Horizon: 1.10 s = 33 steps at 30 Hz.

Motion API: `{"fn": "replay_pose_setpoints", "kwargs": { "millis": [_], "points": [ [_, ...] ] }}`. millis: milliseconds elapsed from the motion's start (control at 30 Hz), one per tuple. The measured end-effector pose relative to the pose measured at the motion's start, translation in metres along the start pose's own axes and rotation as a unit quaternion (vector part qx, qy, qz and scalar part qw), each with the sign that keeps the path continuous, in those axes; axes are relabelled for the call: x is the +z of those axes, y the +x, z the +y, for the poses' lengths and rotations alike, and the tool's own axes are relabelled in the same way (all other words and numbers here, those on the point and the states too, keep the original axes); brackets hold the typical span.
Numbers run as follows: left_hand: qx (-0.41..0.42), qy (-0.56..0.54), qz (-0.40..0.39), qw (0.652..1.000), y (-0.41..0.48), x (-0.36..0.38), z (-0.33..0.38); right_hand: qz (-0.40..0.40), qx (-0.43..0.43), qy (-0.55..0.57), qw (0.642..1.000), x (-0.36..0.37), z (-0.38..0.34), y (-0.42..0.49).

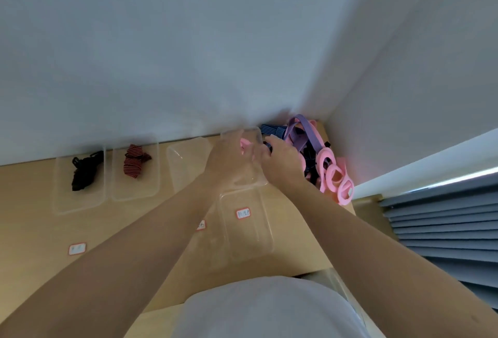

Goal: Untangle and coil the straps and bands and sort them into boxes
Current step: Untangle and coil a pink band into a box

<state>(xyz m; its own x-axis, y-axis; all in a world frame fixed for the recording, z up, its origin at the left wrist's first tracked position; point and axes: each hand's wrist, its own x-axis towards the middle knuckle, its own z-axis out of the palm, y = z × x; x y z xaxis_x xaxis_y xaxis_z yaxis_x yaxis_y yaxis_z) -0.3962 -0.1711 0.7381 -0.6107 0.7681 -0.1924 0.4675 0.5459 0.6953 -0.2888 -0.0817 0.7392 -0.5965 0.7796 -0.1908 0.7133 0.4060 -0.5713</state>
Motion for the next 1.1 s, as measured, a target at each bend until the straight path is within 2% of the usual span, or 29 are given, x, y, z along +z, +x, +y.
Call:
{"fn": "replay_pose_setpoints", "kwargs": {
  "millis": [67, 133, 200, 267, 367, 500, 633, 767, 867, 1033, 1100],
  "points": [
    [0.047, 0.05, 0.027, 0.997, 0.001, 0.007, 0.009, 0.01, -0.006, -0.02, 1.0, -0.021, 0.012, -0.001],
    [0.073, 0.136, 0.019, 0.988, 0.002, 0.016, 0.022, 0.011, -0.018, -0.058, 0.998, -0.044, 0.033, -0.003],
    [0.07, 0.179, 0.0, 0.981, 0.002, 0.023, 0.036, 0.038, 0.019, 0.025, 0.999, -0.063, 0.044, 0.0],
    [0.078, 0.168, -0.01, 0.983, -0.003, 0.034, 0.052, 0.059, 0.035, 0.022, 0.997, -0.083, 0.063, 0.004],
    [0.109, 0.164, -0.003, 0.98, -0.014, 0.049, 0.079, 0.018, 0.064, -0.046, 0.997, -0.11, 0.092, 0.007],
    [0.129, 0.154, -0.007, 0.98, -0.022, 0.077, 0.102, -0.002, 0.076, -0.048, 0.996, -0.132, 0.128, 0.003],
    [0.145, 0.147, 0.016, 0.978, -0.036, 0.105, 0.125, -0.046, 0.089, 0.067, 0.993, -0.149, 0.157, -0.01],
    [0.114, 0.11, -0.018, 0.987, -0.046, 0.136, 0.134, -0.108, 0.14, 0.144, 0.974, -0.142, 0.183, -0.021],
    [0.047, 0.079, -0.053, 0.994, -0.053, 0.159, 0.138, -0.114, 0.218, 0.221, 0.944, -0.131, 0.207, -0.033],
    [-0.036, 0.022, -0.107, 0.993, -0.055, 0.193, 0.134, -0.15, 0.306, 0.455, 0.823, -0.117, 0.238, -0.051],
    [-0.078, 0.01, -0.124, 0.989, -0.057, 0.198, 0.137, -0.146, 0.312, 0.488, 0.802, -0.112, 0.241, -0.052]
  ]
}}
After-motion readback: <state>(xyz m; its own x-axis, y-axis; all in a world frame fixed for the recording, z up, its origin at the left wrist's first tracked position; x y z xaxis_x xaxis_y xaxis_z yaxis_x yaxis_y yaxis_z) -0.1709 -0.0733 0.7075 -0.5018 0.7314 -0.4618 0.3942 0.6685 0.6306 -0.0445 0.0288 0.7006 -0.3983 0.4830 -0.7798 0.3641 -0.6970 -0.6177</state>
